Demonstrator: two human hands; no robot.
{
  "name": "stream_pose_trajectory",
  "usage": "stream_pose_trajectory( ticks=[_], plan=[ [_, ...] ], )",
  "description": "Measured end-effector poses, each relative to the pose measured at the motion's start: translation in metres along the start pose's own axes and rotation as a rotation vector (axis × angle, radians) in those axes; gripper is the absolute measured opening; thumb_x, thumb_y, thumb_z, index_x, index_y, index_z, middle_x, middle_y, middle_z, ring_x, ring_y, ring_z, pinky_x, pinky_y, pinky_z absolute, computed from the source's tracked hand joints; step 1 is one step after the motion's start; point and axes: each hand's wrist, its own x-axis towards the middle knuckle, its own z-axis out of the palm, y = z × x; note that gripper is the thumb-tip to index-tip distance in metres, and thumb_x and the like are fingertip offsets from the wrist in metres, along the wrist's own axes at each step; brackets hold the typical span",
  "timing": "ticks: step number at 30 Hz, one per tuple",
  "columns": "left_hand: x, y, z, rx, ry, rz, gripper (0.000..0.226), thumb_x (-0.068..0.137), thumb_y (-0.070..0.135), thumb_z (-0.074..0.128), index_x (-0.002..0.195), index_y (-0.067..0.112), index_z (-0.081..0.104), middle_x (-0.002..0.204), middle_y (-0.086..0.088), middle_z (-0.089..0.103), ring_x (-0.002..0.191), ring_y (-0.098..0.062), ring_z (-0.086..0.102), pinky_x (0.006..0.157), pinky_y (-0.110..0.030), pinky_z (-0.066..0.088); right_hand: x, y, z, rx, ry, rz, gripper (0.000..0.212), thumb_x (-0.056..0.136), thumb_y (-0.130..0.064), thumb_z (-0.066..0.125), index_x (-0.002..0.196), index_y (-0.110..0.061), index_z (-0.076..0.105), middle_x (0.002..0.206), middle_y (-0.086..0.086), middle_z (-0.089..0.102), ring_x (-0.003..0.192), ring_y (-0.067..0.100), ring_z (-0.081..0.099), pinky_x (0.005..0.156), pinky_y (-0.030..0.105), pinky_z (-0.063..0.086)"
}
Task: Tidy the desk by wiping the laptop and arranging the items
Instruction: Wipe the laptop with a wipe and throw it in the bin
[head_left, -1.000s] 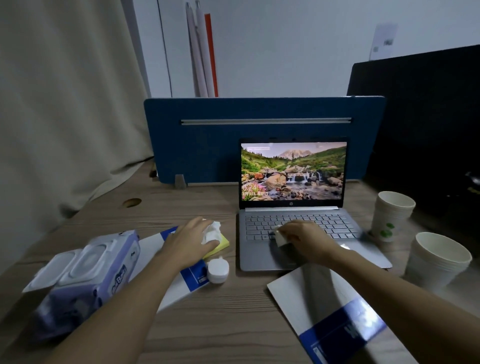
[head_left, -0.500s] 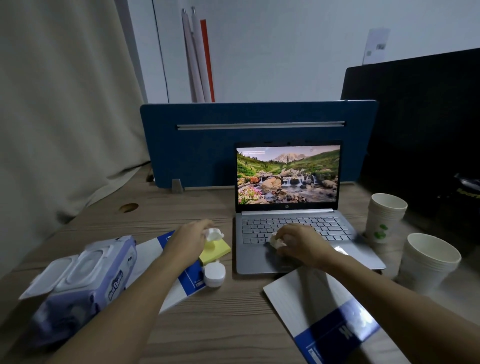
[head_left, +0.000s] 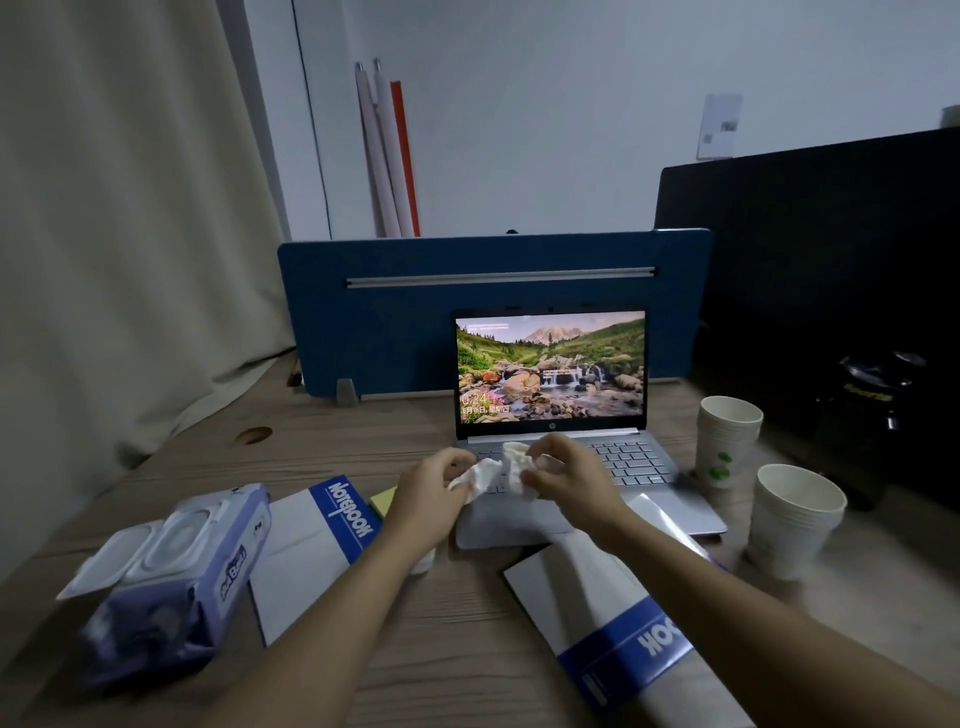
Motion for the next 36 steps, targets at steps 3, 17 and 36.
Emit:
stream_pose_trajectory(
  ticks=[3,17,36],
  plan=[
    [-0.004,0.011,0.013,-0.163,0.013,-0.034,0.021,0.09,0.017,0.065,0.108,0.027,0.069,0.103,0.015,0.069,0.099,0.001,0.062,0.08,-0.021,0.051,-0.008,-0.005,0.005,0.118,-0.017,0.013,0.015,0.09,-0.005,0.065,0.099,-0.016,0.064,0.099,0.012,0.069,0.093,0.036,0.068,0.081,0.05,0.058],
    [-0.025,0.05,0.028,-0.689,-0.154,-0.252,0.041,0.103,0.047,0.028,0.104,0.031,0.065,0.108,0.008,0.067,0.103,-0.011,0.062,0.073,-0.025,0.051,-0.035,-0.005,-0.013,0.472,-0.054,0.172,0.041,0.104,-0.042,0.031,0.118,-0.023,0.065,0.125,0.0,0.063,0.116,0.02,0.059,0.094,0.036,0.053],
    [-0.153,0.172,0.163,-0.73,-0.479,-0.076,0.045,0.099,0.056,0.029,0.112,0.03,0.063,0.11,0.013,0.069,0.107,-0.01,0.065,0.093,-0.033,0.049,-0.217,0.036,-0.162,0.399,0.253,0.087,0.052,0.097,-0.053,0.034,0.122,-0.019,0.065,0.121,0.004,0.069,0.114,0.019,0.064,0.102,0.044,0.048]
  ],
)
